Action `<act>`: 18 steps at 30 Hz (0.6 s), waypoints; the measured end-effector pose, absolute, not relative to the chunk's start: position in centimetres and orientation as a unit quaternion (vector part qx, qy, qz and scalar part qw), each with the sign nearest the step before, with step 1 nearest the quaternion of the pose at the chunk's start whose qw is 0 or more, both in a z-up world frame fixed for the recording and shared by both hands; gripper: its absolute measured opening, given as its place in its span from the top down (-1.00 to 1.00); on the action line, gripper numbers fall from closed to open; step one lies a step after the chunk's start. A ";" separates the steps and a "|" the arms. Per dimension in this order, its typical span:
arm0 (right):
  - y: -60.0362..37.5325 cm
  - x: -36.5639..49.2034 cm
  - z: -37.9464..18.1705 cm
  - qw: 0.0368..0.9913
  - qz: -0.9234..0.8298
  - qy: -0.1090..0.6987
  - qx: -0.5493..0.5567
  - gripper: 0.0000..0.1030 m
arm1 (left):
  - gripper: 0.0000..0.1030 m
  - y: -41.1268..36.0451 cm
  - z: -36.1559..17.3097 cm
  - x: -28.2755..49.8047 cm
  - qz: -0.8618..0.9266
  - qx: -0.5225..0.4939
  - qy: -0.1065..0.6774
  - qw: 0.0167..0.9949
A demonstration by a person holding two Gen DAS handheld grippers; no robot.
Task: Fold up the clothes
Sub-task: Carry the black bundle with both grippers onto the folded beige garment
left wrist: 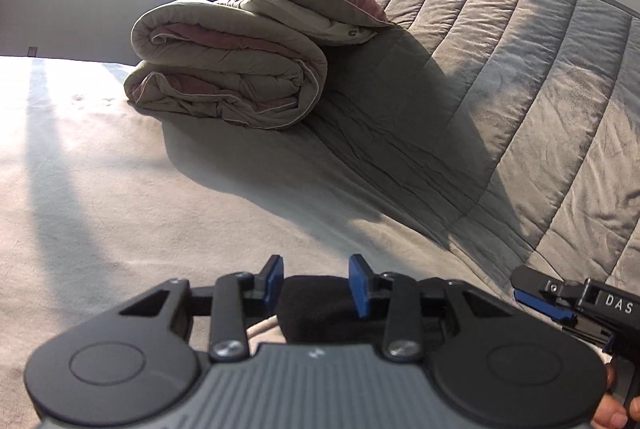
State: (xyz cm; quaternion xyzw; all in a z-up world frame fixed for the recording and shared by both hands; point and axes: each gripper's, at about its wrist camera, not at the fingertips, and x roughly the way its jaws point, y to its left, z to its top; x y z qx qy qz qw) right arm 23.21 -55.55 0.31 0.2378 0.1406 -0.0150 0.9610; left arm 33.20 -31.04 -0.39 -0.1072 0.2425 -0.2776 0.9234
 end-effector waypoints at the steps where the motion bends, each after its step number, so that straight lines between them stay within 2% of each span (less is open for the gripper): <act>1: -55.0 23.5 0.5 0.964 -0.007 0.137 0.227 0.33 | 0.35 -31.4 -0.4 33.3 -0.279 -0.102 0.241 0.924; 3: -53.8 24.6 0.2 0.968 0.003 0.143 0.205 0.56 | 0.40 -32.1 -0.7 33.6 -0.275 -0.093 0.241 0.926; 4: -53.3 25.1 -0.1 0.970 0.005 0.149 0.194 0.61 | 0.41 -32.4 -1.2 33.9 -0.273 -0.093 0.247 0.925; 11: -53.3 27.6 -5.0 0.966 -0.026 0.199 0.165 0.78 | 0.41 -33.3 -5.0 34.4 -0.256 -0.075 0.262 0.928; 15: -53.3 27.3 -4.6 0.966 -0.018 0.196 0.168 0.77 | 0.39 -32.9 -4.6 33.8 -0.252 -0.078 0.262 0.928; 16: -53.4 27.0 -4.1 0.964 -0.015 0.196 0.177 0.71 | 0.32 -32.5 -4.3 33.5 -0.252 -0.088 0.268 0.926; 17: -53.6 26.5 -3.6 0.962 -0.011 0.197 0.189 0.53 | 0.27 -32.0 -4.0 33.3 -0.251 -0.099 0.274 0.923; 18: -53.8 26.0 -3.1 0.959 -0.007 0.198 0.202 0.48 | 0.27 -31.5 -3.7 32.9 -0.253 -0.109 0.283 0.919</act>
